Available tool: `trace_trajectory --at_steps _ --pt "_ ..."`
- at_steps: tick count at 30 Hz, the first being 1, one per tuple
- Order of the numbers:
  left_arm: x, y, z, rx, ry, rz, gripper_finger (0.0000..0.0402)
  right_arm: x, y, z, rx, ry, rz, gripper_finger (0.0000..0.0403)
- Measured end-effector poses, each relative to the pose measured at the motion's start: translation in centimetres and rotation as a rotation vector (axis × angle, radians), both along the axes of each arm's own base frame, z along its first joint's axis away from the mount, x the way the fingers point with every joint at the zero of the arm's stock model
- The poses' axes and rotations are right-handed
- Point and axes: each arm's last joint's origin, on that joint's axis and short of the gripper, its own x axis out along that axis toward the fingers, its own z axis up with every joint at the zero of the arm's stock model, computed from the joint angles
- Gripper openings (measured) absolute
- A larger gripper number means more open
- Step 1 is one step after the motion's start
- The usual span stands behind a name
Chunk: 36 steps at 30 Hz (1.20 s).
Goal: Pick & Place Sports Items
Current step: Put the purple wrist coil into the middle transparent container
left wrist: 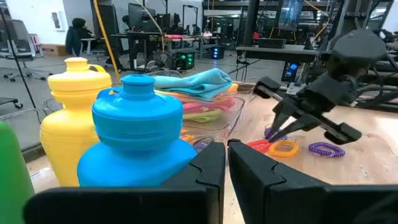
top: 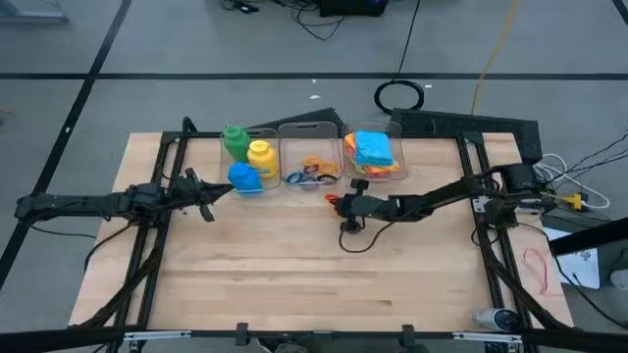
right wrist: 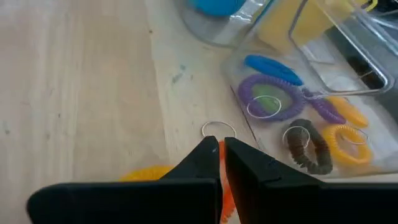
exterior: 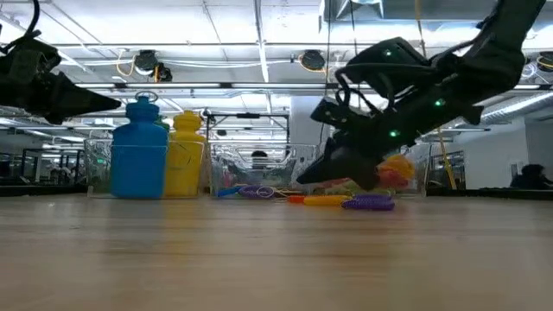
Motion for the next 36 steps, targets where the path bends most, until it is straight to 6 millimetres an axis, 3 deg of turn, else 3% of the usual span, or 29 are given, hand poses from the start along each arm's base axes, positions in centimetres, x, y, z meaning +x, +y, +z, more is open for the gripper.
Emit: trace_trajectory --at_steps 24,36 --pt "0.0 0.0 0.0 0.000 0.000 0.000 0.0021 -1.2 0.9 -1.7 -0.006 0.228 0.033 0.0000" --pt "0.0 0.0 0.0 0.000 0.000 0.000 0.0021 -1.7 5.6 -1.9 -0.052 0.277 0.192 0.0000"
